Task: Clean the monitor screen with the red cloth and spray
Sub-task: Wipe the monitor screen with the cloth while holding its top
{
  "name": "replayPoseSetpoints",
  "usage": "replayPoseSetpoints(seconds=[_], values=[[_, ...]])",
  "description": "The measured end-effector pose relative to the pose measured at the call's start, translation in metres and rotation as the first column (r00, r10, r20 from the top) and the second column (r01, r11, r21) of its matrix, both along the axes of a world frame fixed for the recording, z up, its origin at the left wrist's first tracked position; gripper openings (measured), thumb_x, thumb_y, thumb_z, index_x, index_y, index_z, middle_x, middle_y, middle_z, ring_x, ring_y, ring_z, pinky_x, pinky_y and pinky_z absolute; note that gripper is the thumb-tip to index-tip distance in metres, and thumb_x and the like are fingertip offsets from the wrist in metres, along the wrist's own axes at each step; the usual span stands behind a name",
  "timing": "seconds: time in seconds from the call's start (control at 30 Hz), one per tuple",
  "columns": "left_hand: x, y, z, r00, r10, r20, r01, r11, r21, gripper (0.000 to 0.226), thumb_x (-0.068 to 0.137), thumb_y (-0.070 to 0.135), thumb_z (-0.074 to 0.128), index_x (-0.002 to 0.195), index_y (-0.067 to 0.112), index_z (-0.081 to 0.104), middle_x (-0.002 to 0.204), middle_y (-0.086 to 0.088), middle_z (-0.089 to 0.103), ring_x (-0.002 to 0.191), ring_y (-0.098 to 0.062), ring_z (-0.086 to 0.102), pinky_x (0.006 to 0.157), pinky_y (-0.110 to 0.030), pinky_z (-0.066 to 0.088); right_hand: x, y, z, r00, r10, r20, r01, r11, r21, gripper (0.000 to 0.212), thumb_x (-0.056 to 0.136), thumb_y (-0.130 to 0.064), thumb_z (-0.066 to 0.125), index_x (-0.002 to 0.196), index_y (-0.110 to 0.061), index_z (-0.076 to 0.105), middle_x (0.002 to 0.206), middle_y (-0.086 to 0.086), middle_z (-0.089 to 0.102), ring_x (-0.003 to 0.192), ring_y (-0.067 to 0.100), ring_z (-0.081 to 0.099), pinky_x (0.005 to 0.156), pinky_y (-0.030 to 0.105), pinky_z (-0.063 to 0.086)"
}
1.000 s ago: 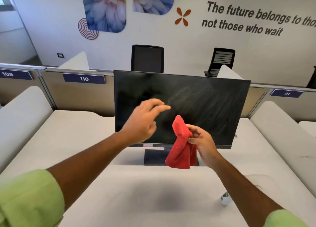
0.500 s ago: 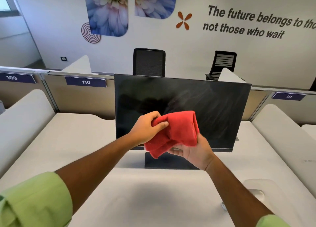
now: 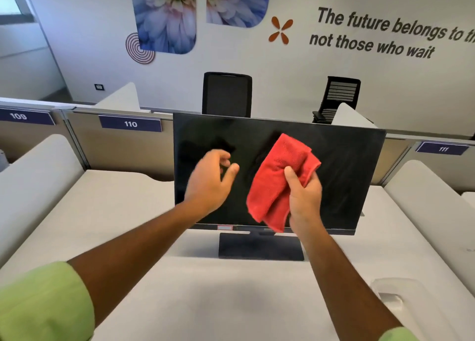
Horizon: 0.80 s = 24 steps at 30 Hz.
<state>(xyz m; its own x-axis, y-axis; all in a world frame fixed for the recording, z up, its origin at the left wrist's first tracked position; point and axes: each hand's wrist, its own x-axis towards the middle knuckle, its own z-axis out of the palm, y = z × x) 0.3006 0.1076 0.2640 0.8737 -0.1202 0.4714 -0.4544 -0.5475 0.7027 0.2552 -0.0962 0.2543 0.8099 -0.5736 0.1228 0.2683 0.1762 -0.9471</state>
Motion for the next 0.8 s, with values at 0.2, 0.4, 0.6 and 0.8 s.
replayPoseSetpoints(seconds=[0.2,0.4,0.6,0.8], values=[[0.064,0.042,0.065,0.901,0.067,0.428,-0.179,0.957,0.229,0.045,0.094,0.04,0.053,0.134,0.019,0.046,0.134,-0.004,0.05,0.126,-0.022,0.046,0.109,-0.035,0.037,0.033,-0.018,0.038,0.802,-0.313,0.508,0.591,0.536,-0.603,0.02,0.101,-0.019,0.071,0.12,-0.012,0.07,0.112,0.009,0.063,0.098,0.02,0.063,0.084,0.037,0.059],[0.101,0.05,0.073,0.986,0.026,0.165,-0.117,0.813,0.57,0.059,0.102,0.042,0.044,0.153,0.014,0.033,0.159,-0.012,0.032,0.149,-0.029,0.023,0.122,-0.051,0.009,0.074,-0.003,0.029,0.891,-0.249,0.379,0.403,0.052,-0.914,0.063,0.092,-0.009,0.072,0.151,-0.029,0.06,0.135,0.013,0.061,0.123,0.037,0.056,0.101,0.053,0.05],[0.095,0.053,0.065,0.988,-0.012,0.151,-0.079,0.81,0.581,0.054,0.099,0.041,0.045,0.146,0.014,0.04,0.148,-0.011,0.043,0.146,-0.032,0.028,0.121,-0.056,-0.001,0.087,-0.001,0.018,0.903,-0.254,0.348,0.364,0.02,-0.931,0.062,0.095,-0.016,0.073,0.152,-0.032,0.057,0.144,0.01,0.058,0.13,0.037,0.052,0.106,0.055,0.05],[0.089,0.056,0.068,0.991,-0.024,0.134,-0.053,0.842,0.537,0.054,0.098,0.038,0.047,0.146,0.014,0.043,0.144,-0.007,0.04,0.138,-0.031,0.034,0.124,-0.054,0.012,0.074,0.024,-0.009,0.931,-0.124,0.342,0.336,-0.072,-0.939,0.052,0.099,-0.016,0.054,0.148,-0.035,0.061,0.137,0.006,0.061,0.12,0.033,0.055,0.096,0.049,0.049]])
